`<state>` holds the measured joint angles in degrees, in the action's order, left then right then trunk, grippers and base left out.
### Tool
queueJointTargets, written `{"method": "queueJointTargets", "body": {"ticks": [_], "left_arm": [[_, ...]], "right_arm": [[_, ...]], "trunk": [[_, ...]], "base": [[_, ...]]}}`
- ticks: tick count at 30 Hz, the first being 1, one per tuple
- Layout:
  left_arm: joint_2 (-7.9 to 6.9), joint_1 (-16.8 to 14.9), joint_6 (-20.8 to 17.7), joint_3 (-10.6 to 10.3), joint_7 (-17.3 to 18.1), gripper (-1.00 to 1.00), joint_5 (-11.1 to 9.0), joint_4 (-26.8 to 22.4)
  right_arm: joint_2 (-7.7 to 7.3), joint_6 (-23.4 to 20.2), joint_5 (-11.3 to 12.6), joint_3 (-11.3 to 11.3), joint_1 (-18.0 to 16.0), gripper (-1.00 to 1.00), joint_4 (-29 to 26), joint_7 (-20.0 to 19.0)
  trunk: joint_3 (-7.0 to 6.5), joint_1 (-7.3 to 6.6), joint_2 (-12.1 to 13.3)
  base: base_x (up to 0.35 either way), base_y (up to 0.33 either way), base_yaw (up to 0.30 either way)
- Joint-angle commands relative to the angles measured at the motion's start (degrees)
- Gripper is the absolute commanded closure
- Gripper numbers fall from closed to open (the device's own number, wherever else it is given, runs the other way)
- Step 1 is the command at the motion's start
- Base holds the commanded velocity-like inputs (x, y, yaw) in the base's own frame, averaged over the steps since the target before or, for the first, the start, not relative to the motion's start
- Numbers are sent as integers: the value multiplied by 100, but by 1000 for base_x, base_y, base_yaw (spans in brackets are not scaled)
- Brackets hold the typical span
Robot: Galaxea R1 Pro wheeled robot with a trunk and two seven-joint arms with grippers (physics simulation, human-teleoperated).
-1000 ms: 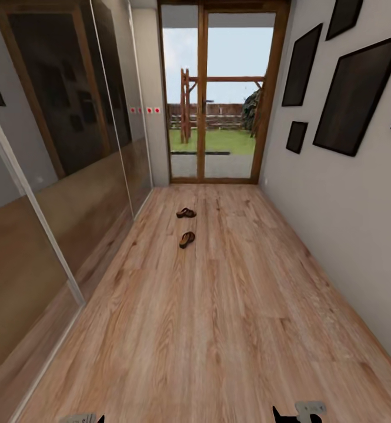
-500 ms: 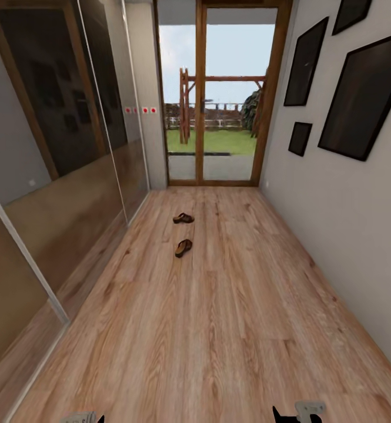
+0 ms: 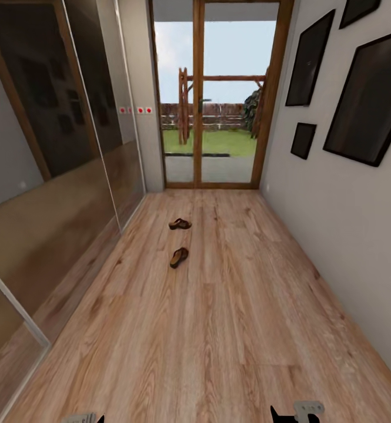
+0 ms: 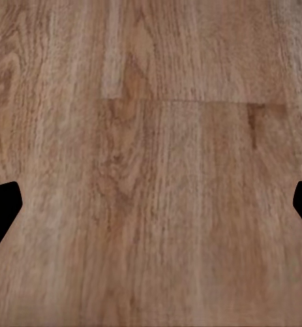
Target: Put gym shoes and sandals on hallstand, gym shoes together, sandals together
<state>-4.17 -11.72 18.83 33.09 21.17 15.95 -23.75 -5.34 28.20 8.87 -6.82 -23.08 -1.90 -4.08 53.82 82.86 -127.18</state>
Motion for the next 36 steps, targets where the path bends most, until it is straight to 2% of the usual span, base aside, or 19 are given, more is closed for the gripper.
{"method": "queueJointTargets", "body": {"ticks": [1,16,36], "left_arm": [[4,-6,24,49,36,-100,49,2],[4,-6,24,57,36,-100,49,2],[4,-6,24,58,36,-100,49,2]], "right_arm": [[-2,18,62,-40,-4,-100,6,-31],[-10,19,63,-38,-4,-100,6,-31],[-11,19,63,-31,-4,-100,6,-31]], "trunk": [[5,3,-2],[5,3,-2],[5,3,-2]], "base": [[337,-89,0],[338,-19,0],[308,157,0]]}}
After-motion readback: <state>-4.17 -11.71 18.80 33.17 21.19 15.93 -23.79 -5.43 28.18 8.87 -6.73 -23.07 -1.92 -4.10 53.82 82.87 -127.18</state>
